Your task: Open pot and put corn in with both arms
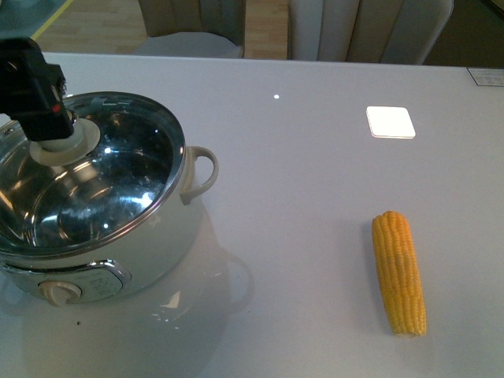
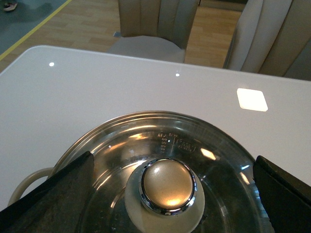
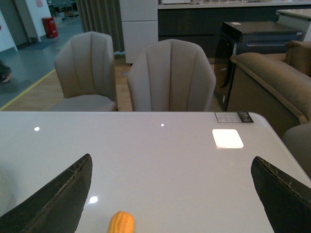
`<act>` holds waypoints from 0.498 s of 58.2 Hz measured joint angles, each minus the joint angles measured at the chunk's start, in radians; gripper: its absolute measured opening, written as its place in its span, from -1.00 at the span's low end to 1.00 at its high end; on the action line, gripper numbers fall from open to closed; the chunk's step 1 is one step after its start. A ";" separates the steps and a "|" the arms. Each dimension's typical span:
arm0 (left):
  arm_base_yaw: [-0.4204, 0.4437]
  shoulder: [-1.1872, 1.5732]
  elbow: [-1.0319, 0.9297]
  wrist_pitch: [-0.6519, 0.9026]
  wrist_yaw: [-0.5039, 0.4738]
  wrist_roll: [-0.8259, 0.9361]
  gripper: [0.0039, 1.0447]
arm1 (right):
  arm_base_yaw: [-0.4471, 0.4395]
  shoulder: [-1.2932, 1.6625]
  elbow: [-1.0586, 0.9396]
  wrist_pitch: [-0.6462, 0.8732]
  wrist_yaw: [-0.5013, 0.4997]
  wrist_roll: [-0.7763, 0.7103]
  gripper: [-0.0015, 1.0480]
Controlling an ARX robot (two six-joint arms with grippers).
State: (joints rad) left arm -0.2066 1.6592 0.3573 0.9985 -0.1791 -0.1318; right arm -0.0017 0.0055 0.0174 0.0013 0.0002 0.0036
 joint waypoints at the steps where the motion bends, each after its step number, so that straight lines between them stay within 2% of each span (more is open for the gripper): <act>1: 0.002 0.023 0.006 0.009 0.000 0.003 0.87 | 0.000 0.000 0.000 0.000 0.000 0.000 0.83; 29: 0.034 0.313 0.111 0.132 0.016 0.045 0.87 | 0.000 0.000 0.000 0.000 0.000 0.000 0.83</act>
State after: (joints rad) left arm -0.1726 1.9724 0.4683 1.1305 -0.1635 -0.0864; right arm -0.0017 0.0055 0.0174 0.0013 0.0002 0.0036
